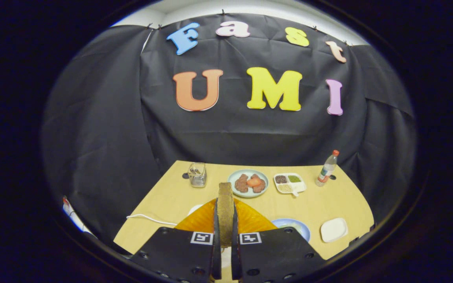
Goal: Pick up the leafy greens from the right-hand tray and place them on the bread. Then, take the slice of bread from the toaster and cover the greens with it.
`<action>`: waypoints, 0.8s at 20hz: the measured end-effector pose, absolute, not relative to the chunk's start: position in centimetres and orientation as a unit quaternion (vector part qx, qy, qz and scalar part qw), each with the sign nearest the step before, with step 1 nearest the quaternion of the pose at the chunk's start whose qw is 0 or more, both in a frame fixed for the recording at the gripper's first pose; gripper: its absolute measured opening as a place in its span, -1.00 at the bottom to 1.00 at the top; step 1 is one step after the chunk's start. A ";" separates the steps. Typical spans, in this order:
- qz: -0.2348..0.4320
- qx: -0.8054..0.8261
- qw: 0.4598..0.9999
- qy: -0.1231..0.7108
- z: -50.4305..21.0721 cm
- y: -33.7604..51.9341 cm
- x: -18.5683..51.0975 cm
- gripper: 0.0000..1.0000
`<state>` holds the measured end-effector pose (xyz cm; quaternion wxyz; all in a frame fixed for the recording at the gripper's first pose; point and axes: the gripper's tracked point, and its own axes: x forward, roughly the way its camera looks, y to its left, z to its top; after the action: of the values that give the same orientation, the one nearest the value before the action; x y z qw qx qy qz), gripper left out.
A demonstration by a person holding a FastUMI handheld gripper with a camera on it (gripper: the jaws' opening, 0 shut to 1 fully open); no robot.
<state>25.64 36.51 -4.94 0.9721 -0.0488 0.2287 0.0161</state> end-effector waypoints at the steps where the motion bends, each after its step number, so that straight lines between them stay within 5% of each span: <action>1: 0.011 -0.046 0.974 0.220 -3.7 35.4 25.3 -0.81; 6: -0.018 -0.049 0.976 0.212 -3.6 29.4 25.0 -0.81; 16: -0.031 -0.030 0.947 0.317 -17.2 21.6 27.6 -0.80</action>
<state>27.58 21.59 -17.23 0.9474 -0.0300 0.3171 -0.0311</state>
